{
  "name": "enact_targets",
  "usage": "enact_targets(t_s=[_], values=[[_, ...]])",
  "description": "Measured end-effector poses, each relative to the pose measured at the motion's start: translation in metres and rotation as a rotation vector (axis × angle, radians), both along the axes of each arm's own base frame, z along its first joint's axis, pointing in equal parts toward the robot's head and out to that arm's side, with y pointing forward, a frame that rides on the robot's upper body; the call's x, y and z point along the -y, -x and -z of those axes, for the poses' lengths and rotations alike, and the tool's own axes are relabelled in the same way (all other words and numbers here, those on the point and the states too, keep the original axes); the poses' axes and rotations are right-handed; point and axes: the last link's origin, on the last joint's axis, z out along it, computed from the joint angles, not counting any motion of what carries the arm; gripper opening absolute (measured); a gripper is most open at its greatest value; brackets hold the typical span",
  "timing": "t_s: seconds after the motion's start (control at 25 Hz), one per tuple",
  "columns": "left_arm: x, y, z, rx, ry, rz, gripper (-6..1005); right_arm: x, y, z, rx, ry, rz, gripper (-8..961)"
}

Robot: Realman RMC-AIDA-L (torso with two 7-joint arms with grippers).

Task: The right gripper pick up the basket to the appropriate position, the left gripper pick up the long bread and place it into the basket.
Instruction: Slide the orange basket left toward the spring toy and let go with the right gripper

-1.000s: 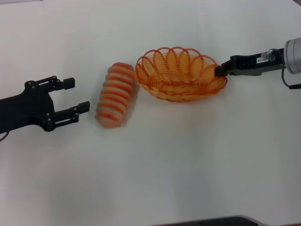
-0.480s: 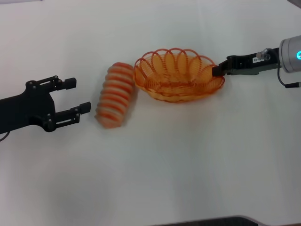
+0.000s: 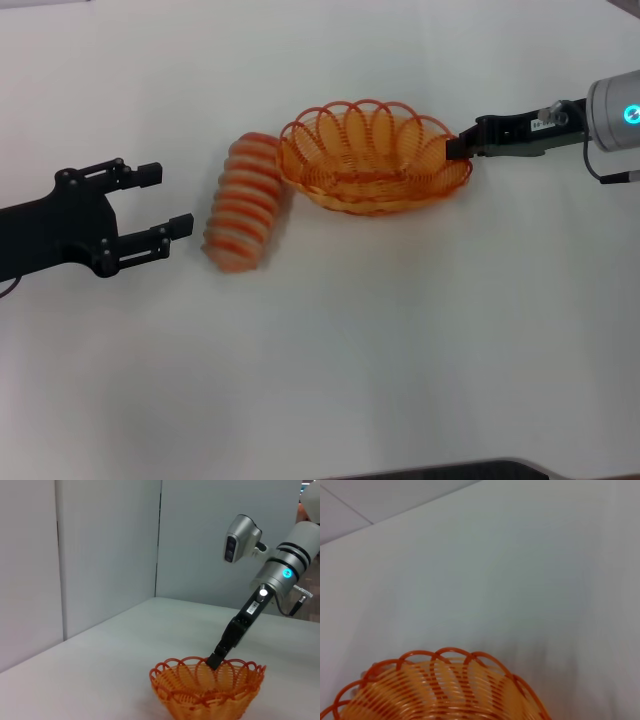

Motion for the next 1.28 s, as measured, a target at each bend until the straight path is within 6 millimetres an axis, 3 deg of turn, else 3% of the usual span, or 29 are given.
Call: enact_targets(t_s=[0.76, 1.28], values=[[0.0, 0.001, -0.001, -0.005, -0.002, -0.002, 716, -0.006, 0.011, 0.006, 0.101, 0.028, -0.058, 67], [-0.002, 0.0, 0.0, -0.007, -0.006, -0.003, 716, -0.006, 0.014, -0.002, 0.1, 0.006, -0.104, 68]])
